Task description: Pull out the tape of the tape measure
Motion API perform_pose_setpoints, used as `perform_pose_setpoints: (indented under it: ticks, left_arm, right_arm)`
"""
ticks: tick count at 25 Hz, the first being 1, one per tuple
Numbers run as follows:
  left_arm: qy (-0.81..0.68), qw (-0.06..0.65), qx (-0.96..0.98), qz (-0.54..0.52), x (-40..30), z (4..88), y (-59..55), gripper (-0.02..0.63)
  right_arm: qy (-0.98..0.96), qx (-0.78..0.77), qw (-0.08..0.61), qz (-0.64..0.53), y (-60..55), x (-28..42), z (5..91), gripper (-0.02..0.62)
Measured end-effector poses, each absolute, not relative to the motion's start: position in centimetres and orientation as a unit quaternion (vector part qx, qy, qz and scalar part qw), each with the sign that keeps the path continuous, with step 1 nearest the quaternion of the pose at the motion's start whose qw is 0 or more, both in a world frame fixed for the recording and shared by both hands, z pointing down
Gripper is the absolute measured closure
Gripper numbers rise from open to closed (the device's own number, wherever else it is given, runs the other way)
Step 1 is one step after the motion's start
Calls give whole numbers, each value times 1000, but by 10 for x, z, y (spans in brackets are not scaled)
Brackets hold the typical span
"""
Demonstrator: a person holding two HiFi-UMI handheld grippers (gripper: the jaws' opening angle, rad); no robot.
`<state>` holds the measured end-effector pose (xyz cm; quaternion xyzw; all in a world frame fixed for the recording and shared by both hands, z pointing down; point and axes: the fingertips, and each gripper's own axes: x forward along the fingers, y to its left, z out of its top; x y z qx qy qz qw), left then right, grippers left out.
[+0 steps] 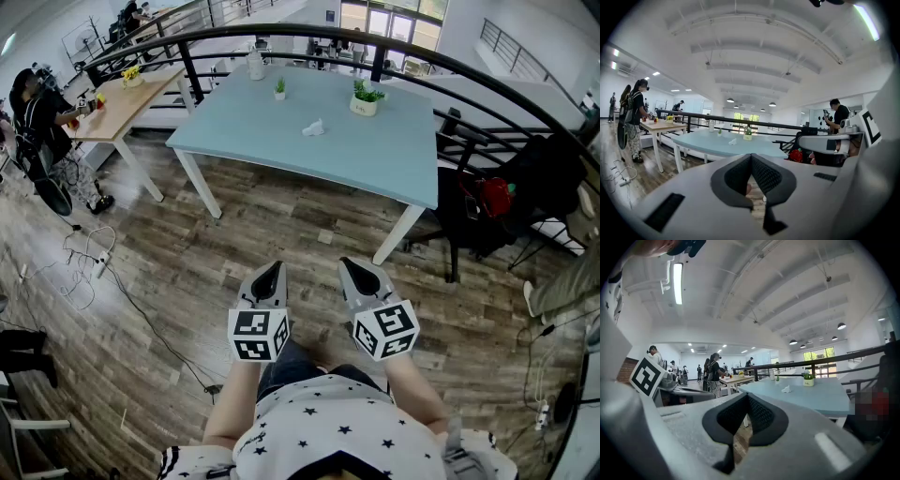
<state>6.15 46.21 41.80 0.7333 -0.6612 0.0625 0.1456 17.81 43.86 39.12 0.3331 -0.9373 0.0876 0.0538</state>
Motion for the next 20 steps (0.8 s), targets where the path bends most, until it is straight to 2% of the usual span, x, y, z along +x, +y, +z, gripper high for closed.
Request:
perform_pose_setpoints:
  ticks: [20]
  left_arm:
    - [-652,156,739,69,85,424,487,604]
  right_arm:
    - [-941,320,44,106,466,187,391,589]
